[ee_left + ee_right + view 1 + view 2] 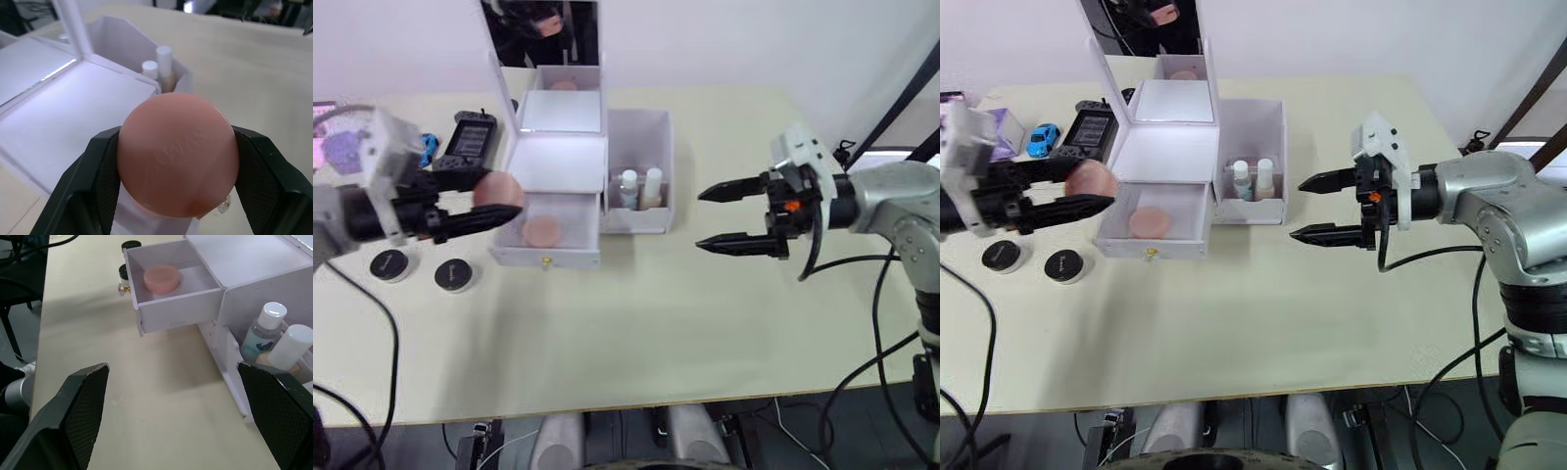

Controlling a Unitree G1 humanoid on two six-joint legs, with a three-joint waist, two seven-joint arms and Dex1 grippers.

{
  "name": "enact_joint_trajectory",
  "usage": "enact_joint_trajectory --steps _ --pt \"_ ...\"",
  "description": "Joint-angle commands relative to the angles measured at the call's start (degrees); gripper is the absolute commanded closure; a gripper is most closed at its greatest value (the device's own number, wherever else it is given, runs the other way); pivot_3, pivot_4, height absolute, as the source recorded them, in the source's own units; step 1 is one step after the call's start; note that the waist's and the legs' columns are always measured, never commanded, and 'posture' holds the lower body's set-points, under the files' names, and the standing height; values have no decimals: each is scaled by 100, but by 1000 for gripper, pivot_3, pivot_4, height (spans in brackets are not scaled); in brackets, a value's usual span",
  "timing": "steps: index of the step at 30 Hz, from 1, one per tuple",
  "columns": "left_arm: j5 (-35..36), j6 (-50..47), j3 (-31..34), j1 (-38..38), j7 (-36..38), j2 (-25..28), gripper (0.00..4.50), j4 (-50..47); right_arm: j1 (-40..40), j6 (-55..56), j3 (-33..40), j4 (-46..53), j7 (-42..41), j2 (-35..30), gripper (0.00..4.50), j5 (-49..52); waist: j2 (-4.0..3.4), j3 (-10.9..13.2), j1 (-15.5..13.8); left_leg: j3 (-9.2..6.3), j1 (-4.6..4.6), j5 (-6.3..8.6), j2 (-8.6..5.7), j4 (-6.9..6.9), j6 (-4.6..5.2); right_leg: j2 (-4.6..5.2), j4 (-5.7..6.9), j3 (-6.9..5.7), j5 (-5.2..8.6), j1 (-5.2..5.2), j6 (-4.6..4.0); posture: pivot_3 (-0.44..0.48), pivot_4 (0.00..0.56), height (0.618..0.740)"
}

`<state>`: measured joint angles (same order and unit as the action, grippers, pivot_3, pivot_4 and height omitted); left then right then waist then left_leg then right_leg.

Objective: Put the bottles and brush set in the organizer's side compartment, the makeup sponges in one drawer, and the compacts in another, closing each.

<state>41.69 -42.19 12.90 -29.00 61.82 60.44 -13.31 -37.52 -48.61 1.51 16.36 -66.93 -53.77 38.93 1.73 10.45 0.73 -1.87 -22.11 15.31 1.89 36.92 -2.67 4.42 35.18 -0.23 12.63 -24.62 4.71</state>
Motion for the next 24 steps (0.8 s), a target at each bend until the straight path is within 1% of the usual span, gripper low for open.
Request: enact_joint_trajectory --steps 1,3,5,9,12,19,24 --pt "-679 418 -996 -779 445 -126 1829 454 192 -242 555 598 321 -149 0 313 0 0 -18 -1 -1 0 0 2 0 0 1 0 0 3 0 0 150 740" --pt "-990 606 -1486 -1155 642 -357 1829 710 360 -388 741 838 514 -164 0 455 0 0 -11 0 -1 0 -1 8 0 1 -1 1 -1 7 0 0 150 740" --pt "-1246 727 -1841 -1460 762 -595 1829 960 508 -506 899 1027 690 -195 0 565 2 0 -12 1 -3 0 -2 14 0 2 -3 3 -2 10 0 0 150 740" --pt "-1727 1089 -2213 -1702 915 -891 1829 1419 699 -712 1190 1272 1028 -269 0 751 3 1 17 1 -5 0 -3 14 1 1 -4 4 -7 9 9 0 150 740" --pt "-2067 1430 -2377 -1741 985 -1057 1829 1755 879 -840 1416 1430 1177 -384 0 889 2 1 1 -2 -2 0 -1 8 3 -2 -2 4 -5 8 11 0 150 740" --pt "-2353 1684 -2488 -1844 1154 -1477 1829 2047 892 -997 1545 1599 1543 -437 0 1180 3 0 -10 -2 -9 0 -3 21 4 0 -3 6 -7 9 13 0 150 740" --pt "-2539 1819 -2522 -1857 1225 -1683 1829 2207 923 -1153 1734 1660 1654 -629 0 1429 2 1 -12 -4 -8 0 -2 20 4 0 -1 6 -9 9 15 0 150 740"
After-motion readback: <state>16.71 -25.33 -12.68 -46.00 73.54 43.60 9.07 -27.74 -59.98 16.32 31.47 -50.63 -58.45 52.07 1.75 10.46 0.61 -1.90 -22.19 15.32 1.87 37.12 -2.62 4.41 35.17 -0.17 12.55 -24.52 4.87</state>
